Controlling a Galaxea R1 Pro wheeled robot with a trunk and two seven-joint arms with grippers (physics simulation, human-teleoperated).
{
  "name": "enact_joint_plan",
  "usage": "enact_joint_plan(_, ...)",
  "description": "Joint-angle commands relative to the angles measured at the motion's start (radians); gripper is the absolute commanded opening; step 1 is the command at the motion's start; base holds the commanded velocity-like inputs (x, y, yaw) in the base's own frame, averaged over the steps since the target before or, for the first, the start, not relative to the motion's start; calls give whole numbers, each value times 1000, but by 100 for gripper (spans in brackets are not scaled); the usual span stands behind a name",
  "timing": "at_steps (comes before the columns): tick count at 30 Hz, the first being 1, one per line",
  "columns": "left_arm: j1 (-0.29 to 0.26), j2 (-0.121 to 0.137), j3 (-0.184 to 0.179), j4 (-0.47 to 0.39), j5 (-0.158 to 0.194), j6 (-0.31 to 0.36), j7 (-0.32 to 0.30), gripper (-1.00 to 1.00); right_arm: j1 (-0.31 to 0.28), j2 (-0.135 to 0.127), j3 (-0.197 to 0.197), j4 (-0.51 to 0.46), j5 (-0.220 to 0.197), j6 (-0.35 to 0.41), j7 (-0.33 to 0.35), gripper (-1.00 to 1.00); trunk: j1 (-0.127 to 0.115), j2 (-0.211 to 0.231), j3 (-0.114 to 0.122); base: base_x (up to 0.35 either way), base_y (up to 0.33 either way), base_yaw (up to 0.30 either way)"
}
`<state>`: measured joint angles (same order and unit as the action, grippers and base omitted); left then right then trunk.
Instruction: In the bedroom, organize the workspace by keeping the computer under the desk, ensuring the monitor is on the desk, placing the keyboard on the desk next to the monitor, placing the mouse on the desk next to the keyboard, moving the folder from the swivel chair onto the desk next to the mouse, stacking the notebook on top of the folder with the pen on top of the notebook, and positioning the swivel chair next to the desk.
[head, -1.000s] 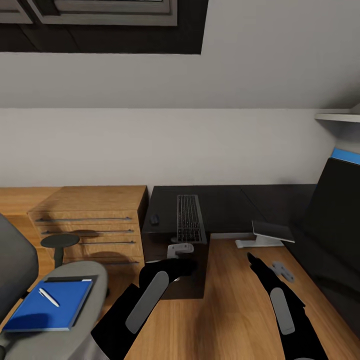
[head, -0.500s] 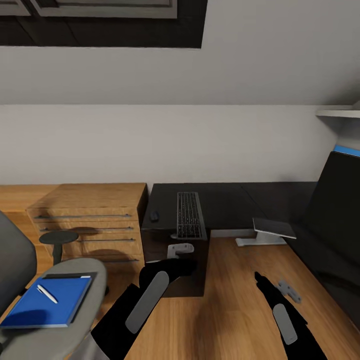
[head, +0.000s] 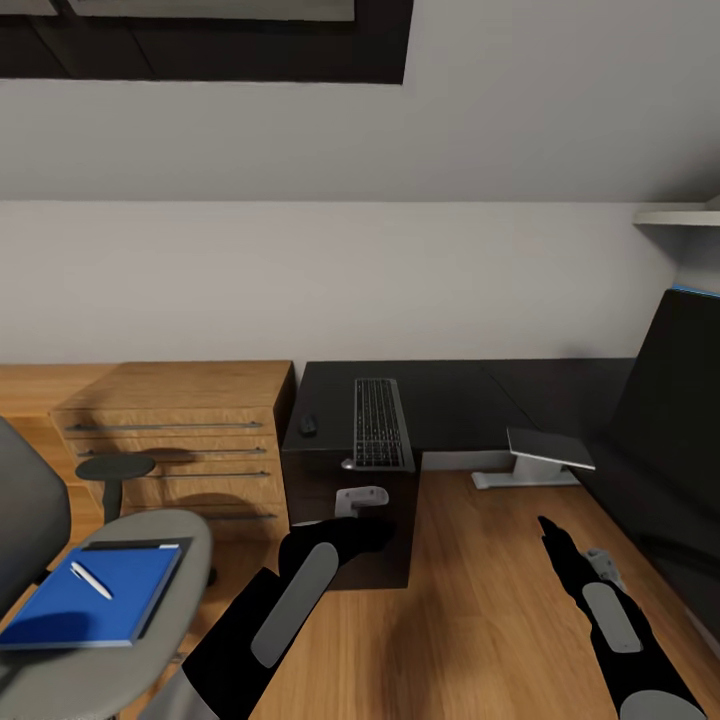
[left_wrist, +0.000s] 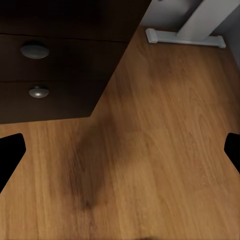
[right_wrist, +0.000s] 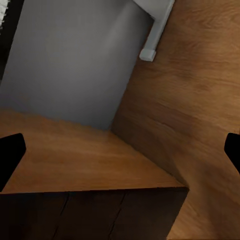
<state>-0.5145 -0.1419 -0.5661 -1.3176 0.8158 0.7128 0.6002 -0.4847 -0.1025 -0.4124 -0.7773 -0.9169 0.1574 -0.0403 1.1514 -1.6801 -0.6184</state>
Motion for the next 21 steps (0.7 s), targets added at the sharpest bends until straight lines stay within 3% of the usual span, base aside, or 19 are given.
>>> enact_joint_plan(1, -1, 0, -1, -1, 11, 0, 10, 100, -1, -1, -1, -3, -19, 8, 0, 100, 4, -8, -4, 0, 0, 0)
enact_joint_plan(4, -1, -1, -1, 1, 12, 0, 11, 100, -3, -3, 3, -12, -38, 15, 23, 100, 8, -15, -7, 0, 0, 0)
enact_joint_plan(6, -1, -2, -1, 8, 12, 0, 10, 100, -4, -1, 11, -43, -47, 37, 89, 100, 8, -15, -7, 0, 0, 0)
enact_joint_plan(9, -1, -3, -9, 27, 12, 0, 8, 100, -4, 0, 17, -51, -49, 59, 119, 100, 8, -15, -7, 0, 0, 0)
enact_joint_plan(18, -1, -4, -67, 49, 11, -3, 4, 100, -5, 6, 20, -37, -58, 50, 134, 100, 8, -15, -7, 0, 0, 0)
enact_joint_plan(21, -1, -3, -74, 51, 11, -4, 4, 100, -5, 10, 8, -37, -89, 16, 134, 100, 8, -15, -7, 43, 0, 0)
